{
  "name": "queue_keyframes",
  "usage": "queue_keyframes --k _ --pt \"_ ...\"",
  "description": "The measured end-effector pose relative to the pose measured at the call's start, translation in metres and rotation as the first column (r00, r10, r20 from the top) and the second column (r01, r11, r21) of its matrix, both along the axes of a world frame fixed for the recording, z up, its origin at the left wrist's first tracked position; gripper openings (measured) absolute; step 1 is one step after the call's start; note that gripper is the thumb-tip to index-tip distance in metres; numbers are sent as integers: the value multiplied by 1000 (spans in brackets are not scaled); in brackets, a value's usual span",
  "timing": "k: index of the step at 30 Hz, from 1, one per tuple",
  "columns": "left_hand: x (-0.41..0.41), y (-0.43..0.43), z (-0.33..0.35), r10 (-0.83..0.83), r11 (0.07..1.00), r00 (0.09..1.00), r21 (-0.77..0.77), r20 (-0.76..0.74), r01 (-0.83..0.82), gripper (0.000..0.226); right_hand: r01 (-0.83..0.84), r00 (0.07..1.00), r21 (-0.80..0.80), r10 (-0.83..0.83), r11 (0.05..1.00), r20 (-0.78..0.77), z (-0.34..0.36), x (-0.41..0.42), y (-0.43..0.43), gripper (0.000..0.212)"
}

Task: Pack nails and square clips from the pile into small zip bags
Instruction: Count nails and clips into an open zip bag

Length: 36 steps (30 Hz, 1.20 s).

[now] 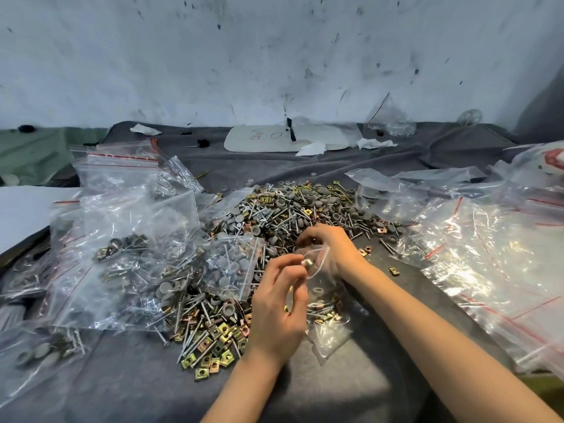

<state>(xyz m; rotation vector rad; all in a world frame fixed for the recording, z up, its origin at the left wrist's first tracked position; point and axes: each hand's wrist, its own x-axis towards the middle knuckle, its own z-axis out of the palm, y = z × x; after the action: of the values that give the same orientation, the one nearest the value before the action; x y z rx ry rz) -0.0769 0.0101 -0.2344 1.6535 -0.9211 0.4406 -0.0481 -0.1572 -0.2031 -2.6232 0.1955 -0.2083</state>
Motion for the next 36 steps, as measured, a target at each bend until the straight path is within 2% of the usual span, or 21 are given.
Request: queue_keyframes --k 3,6,8,11,14,17,22,26,32,36 --pt "1 1 0 -1 1000 1000 4 -1 1 12 -32 998 45 29 998 62 -3 -2 -1 24" --pt "0 1 0 -4 1000 1000 4 -10 5 13 17 984 319 -72 948 161 5 -13 0 12" --pt "0 1 0 -2 1000 1000 2 2 2 12 32 962 426 -143 904 233 20 -21 -2 12" --pt "1 1 -1 -6 1000 1000 -3 7 6 12 -127 923 530 -95 839 373 54 -35 -2 13" --pt "2 1 -2 -33 999 999 -13 -10 33 15 -294 899 435 91 851 429 77 -51 3 12" --pt "2 0 -1 -30 999 1000 -14 -1 30 16 -318 916 330 198 889 350 79 -58 6 8" --pt "2 0 -1 -26 1000 1000 -14 -17 26 11 -169 904 441 -40 882 426 70 -46 -7 4" --pt "2 0 -2 -20 1000 1000 -13 -9 20 12 -157 952 378 38 912 304 57 -22 1 10" --pt "1 1 -1 -27 999 999 19 -33 28 13 -180 975 289 133 940 176 29 4 16 13" --pt "2 1 -1 -17 998 999 63 -39 20 13 -182 981 100 174 978 80 20 12 19 23"
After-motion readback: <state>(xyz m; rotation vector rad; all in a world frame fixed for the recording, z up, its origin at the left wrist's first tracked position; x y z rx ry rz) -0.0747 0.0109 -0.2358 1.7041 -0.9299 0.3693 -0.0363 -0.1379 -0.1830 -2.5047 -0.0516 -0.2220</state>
